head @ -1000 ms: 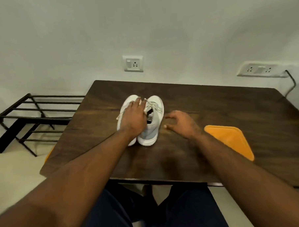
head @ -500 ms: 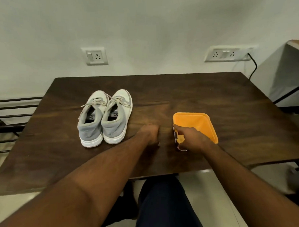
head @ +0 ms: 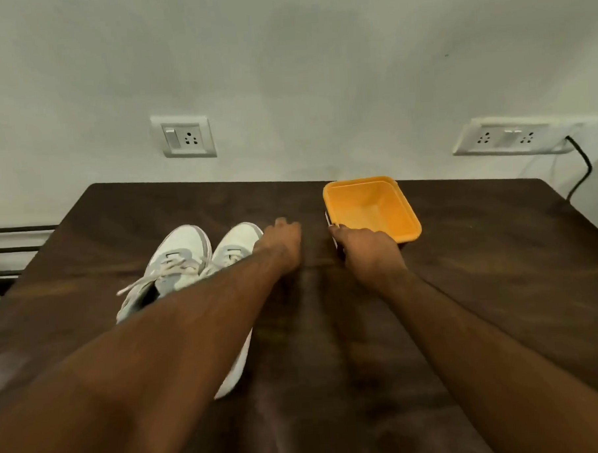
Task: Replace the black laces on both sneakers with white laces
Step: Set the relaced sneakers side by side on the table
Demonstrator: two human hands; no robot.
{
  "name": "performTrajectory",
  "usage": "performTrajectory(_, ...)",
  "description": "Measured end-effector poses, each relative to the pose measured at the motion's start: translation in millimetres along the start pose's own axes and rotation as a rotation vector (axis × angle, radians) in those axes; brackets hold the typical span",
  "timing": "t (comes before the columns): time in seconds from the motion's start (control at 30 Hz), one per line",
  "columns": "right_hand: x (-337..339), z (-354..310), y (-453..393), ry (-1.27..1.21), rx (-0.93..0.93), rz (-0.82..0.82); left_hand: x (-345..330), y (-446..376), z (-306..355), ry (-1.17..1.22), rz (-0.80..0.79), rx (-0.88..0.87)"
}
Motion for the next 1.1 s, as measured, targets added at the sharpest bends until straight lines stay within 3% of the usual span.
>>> performTrajectory(0.17, -8, 30, -82, -0.037, -0.039, -0.074, 7, -69, 18, -0.087, 0.089, -0.023)
performTrajectory(0.23, -13, 40, -102, -0.047, -0.047, -0.095, 2, -93, 21, -0.094, 0.037, 0.006)
performTrajectory(0.37, -24, 57, -133, -0.044, -0.052, -0.12, -17, -135, 23, -0.122, -0.213, 0.103)
performTrajectory(0.53, -34, 67, -152, -0.145, -0.061, -0.144, -15, -148, 20, -0.145, -0.239, 0.069)
performTrajectory(0.63, -27, 60, -144, 0.013, -0.08, -0.107, -15, -132, 11, -0.151, -0.238, 0.035)
performTrajectory(0.7, -13, 44, -128, 0.079, -0.102, 0.048, -12, -110, 2, -0.127, -0.189, 0.008)
performTrajectory(0.77, -4, 20, -109, -0.047, -0.071, 0.14, 1, -79, -4, -0.123, -0.081, -0.054)
performTrajectory(0.9, 6, -63, -52, -0.467, 0.064, 0.093, 30, 10, -39, -0.103, 0.032, -0.068)
performTrajectory(1.0, 8, -134, -1, -0.6, 0.111, -0.058, 45, 97, -90, -0.126, 0.183, -0.062)
performTrajectory(1.1, 5, -181, 32, -0.673, 0.13, -0.04, 45, 171, -137, -0.054, 0.405, -0.086)
Point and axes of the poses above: each hand's wrist, its own y-axis away from the middle knuckle, its own x-axis out of the back of the hand, z = x × y, the point moved 4 cm from there along -y, towards the middle knuckle, and after that the axes turned 10 degrees about x, right-handed, at the moved point
